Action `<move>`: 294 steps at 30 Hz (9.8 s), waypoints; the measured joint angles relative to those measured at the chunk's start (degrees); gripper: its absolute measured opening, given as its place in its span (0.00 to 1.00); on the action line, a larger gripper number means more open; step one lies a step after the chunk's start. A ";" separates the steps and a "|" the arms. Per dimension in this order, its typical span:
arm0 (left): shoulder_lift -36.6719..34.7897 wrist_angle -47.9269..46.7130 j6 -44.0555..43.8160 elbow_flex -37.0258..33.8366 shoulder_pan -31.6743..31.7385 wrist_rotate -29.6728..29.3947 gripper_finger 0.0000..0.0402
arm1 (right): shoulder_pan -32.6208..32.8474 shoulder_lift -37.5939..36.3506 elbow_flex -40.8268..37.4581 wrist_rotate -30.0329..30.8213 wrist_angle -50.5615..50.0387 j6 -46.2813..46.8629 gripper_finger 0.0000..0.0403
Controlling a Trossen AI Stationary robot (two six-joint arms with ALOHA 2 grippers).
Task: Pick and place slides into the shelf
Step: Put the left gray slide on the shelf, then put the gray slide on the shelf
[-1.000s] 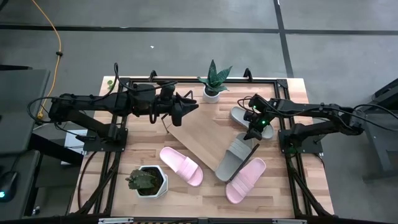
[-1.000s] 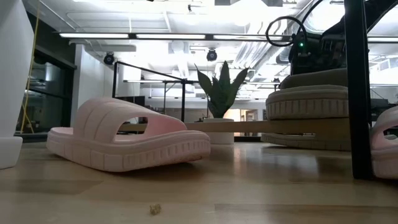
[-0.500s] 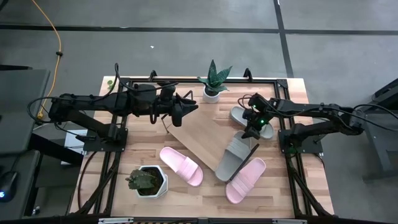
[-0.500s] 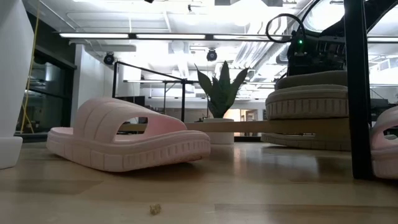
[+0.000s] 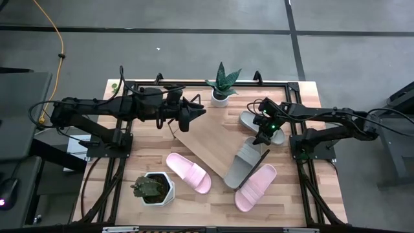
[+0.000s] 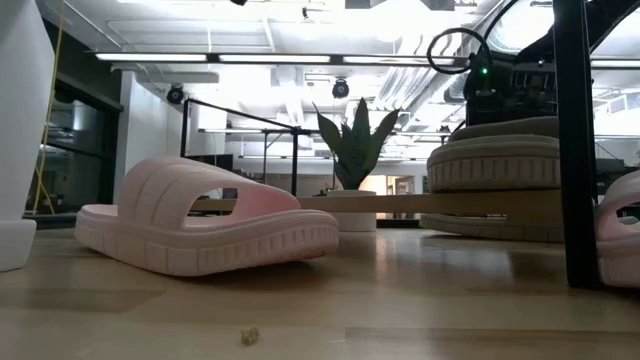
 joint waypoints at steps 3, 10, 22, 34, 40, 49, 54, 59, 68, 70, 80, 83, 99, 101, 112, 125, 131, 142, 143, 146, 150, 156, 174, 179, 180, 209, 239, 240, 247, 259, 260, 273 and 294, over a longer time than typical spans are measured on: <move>-0.02 -0.17 0.00 0.00 0.00 0.00 0.34 | 0.00 0.00 0.00 0.00 -0.07 0.34 0.32; -0.02 -0.22 0.00 0.00 0.00 -0.02 0.34 | 0.00 0.00 0.00 0.00 -0.12 1.27 0.32; -0.02 -0.44 0.00 0.00 0.00 -0.02 0.34 | 0.00 -0.02 0.00 4.52 -0.10 1.51 0.47; -0.02 -0.44 -0.02 0.00 0.00 -0.01 0.34 | -0.02 -0.02 0.00 5.93 0.62 1.53 0.47; -0.02 -0.44 -0.02 0.00 0.00 0.00 0.34 | -0.02 -0.04 0.00 6.72 3.05 2.54 0.47; -0.02 -0.44 -0.02 0.00 0.00 0.00 0.34 | -0.02 -0.04 0.00 9.24 7.47 5.28 0.47; -0.02 -0.55 -0.02 0.00 0.00 0.02 0.34 | -0.07 -0.07 0.00 10.72 10.33 7.56 0.47; -0.02 -1.40 -0.02 0.00 0.00 0.02 0.34 | -0.29 -0.17 0.00 12.69 10.70 9.04 0.47; -0.02 -2.62 0.53 0.00 0.00 0.03 0.34 | -3.77 -1.34 0.07 14.50 10.65 13.13 0.47; -0.02 -2.61 0.66 0.00 0.00 0.04 0.34 | -4.87 -2.08 0.09 14.88 10.70 14.16 0.47; -0.02 -2.62 0.83 0.00 0.00 0.02 0.34 | -10.04 -11.01 0.11 12.54 5.29 21.53 0.47; -0.02 -2.62 1.30 0.00 0.00 0.04 0.34 | -10.29 -13.37 0.11 10.55 1.29 22.06 0.47; -0.02 -2.60 1.92 0.00 0.00 0.02 0.34 | -10.16 -18.65 0.13 10.00 -11.96 17.97 0.47; -0.02 -2.60 1.92 0.00 0.00 0.02 0.34 | -10.16 -18.26 0.13 9.98 -14.29 17.88 0.47; -0.02 -2.60 1.92 0.00 0.00 0.02 0.34 | -10.16 -18.16 0.13 9.11 -19.11 21.07 0.47; 0.00 -2.63 1.92 0.00 0.00 0.02 0.34 | -10.14 -13.34 0.15 16.75 -19.47 24.53 0.47; 0.00 -3.60 1.92 0.00 0.00 0.02 0.34 | -10.18 -9.92 0.17 19.51 -14.38 22.08 0.47; 0.00 -3.70 1.93 0.00 0.00 0.02 0.34 | -10.19 -7.93 0.20 26.80 -4.01 19.68 0.47; 0.00 -3.71 2.07 0.00 0.00 0.02 0.34 | -10.21 -7.93 0.20 27.79 -3.32 19.19 0.47; 0.00 -3.72 2.25 0.00 0.00 0.02 0.34 | -10.19 -8.00 0.20 30.33 -1.20 17.55 0.47; 0.00 -3.89 2.34 0.00 0.00 0.02 0.34 | -10.68 -8.17 0.26 31.01 -0.93 20.08 0.47; 0.00 -3.89 2.35 0.00 0.00 0.02 0.34 | -11.43 -8.46 5.06 29.10 -14.04 22.30 0.47; 0.00 -4.15 2.99 0.00 0.00 0.15 0.34 | -11.45 -12.68 4.62 29.53 -21.79 26.24 0.47; 0.02 -4.69 2.99 0.00 0.00 0.50 0.34 | -11.46 -19.47 2.25 30.19 -19.55 31.24 0.47; 0.02 -4.95 3.01 0.00 0.00 0.50 0.34 | -11.50 -20.68 1.15 30.14 -18.70 32.22 0.47; 0.02 -5.62 4.28 0.00 0.00 1.38 0.34 | -15.56 -25.37 -6.38 26.45 -13.78 37.05 0.47; 0.02 -5.62 4.00 0.00 -0.02 1.83 0.34 | -23.46 -24.06 -6.34 15.68 -10.15 29.51 0.47; 0.02 -5.63 3.87 0.00 0.00 1.98 0.34 | -24.08 -24.51 -6.36 15.43 -10.19 29.33 0.47; 0.02 -5.64 3.82 0.00 0.00 2.01 0.34 | -27.73 -29.67 -6.36 14.20 -13.15 27.20 0.47; 0.02 -5.85 3.80 0.00 -0.02 1.96 0.34 | -39.11 -31.65 -6.36 5.57 -13.55 22.40 0.47; 0.02 -6.00 3.80 0.00 -0.02 1.95 0.34 | -39.95 -31.69 -6.35 4.19 -13.02 22.56 0.47; 0.02 -8.09 3.85 0.00 -0.02 1.79 0.34 | -47.54 -35.51 -10.35 -4.49 -11.17 23.89 0.47; 0.02 -8.13 3.88 0.00 0.00 1.67 0.34 | -47.67 -51.69 -19.08 -4.39 -5.19 38.55 0.47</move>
